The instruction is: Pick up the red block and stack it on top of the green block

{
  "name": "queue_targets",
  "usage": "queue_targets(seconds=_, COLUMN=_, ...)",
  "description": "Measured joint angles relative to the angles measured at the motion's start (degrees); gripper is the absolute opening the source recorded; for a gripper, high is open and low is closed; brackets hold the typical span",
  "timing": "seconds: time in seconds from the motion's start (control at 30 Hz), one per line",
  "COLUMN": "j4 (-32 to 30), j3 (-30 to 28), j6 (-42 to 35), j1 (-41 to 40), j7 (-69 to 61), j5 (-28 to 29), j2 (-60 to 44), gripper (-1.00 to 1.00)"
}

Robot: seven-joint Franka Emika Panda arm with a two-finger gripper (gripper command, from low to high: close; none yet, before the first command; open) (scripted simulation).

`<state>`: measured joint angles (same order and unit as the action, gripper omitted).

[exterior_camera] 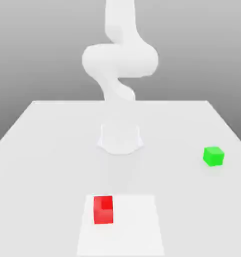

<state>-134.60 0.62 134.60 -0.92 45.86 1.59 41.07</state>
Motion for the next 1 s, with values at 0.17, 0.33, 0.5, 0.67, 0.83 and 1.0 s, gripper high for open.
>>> queue_targets(seconds=0.17, j4=-6.31, j3=0.49, j6=6.49, j1=-1.97, j7=-0.27, j5=3.21, j2=-11.33, gripper=0.00)
queue_targets(seconds=0.33, j4=-12.29, j3=-0.34, j6=12.61, j1=-3.28, j7=-1.39, j5=5.02, j2=-21.93, gripper=0.00)
queue_targets(seconds=0.5, j4=-18.29, j3=-2.04, j6=18.83, j1=-3.60, j7=-4.46, j5=4.20, j2=-32.27, gripper=0.00)
queue_targets(seconds=0.67, j4=-23.33, j3=-2.32, j6=25.46, j1=-3.90, j7=-10.39, j5=-1.19, j2=-42.30, gripper=0.00)
queue_targets(seconds=0.83, j4=-22.47, j3=-1.43, j6=34.01, j1=-4.46, j7=-11.72, j5=-2.80, j2=-52.50, gripper=0.00)
queue_targets(seconds=1.0, j4=-22.22, j3=-1.36, j6=35.66, j1=-4.51, j7=-11.71, j5=-2.76, j2=-54.48, gripper=-1.00)
